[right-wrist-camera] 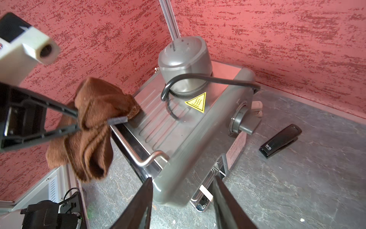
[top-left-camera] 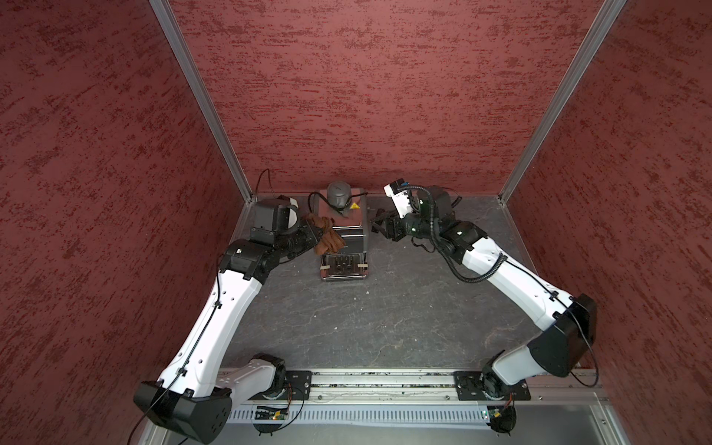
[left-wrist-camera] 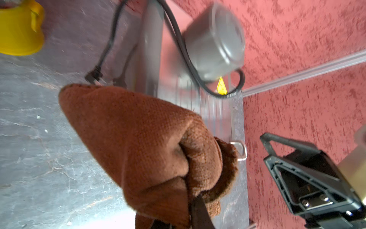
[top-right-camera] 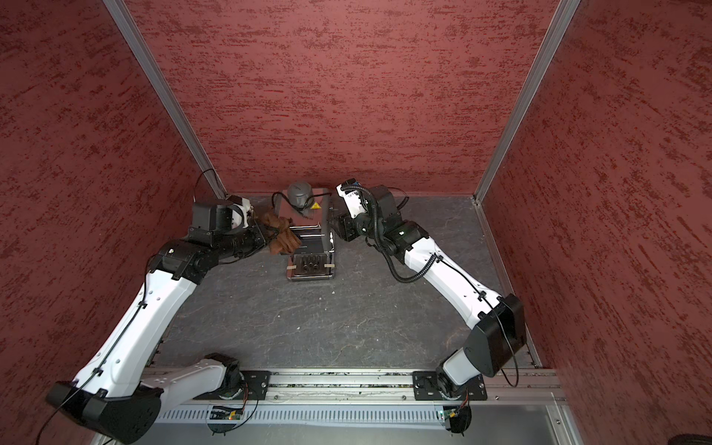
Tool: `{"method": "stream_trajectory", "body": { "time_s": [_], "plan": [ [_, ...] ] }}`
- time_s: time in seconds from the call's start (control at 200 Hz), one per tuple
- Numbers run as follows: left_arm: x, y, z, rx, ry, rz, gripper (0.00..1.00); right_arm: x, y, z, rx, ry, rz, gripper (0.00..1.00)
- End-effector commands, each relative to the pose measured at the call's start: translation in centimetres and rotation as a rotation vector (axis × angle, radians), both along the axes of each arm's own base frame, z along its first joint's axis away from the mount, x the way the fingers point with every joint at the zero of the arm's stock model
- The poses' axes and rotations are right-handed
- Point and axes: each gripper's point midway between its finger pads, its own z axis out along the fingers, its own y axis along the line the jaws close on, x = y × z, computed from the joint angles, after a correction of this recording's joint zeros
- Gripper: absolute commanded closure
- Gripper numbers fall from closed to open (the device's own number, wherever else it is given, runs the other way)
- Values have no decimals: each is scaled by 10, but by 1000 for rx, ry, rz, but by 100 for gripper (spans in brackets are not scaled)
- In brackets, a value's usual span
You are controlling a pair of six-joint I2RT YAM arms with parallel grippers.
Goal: Wipe the surface of a coffee machine
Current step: Wipe the dirt from the surface of the coffee machine.
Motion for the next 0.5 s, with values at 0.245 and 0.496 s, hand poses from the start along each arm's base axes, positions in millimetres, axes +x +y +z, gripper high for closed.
{"method": "stream_trajectory", "body": {
  "time_s": [0.245, 0.496],
  "plan": [
    [-3, -94, -6, -92, -143, -158, 100, 0, -4, 12, 17, -5, -8, 51],
    [5, -86, -42, 5, -127, -114, 100, 0, -2, 8, 14, 2, -1, 51]
  ]
}}
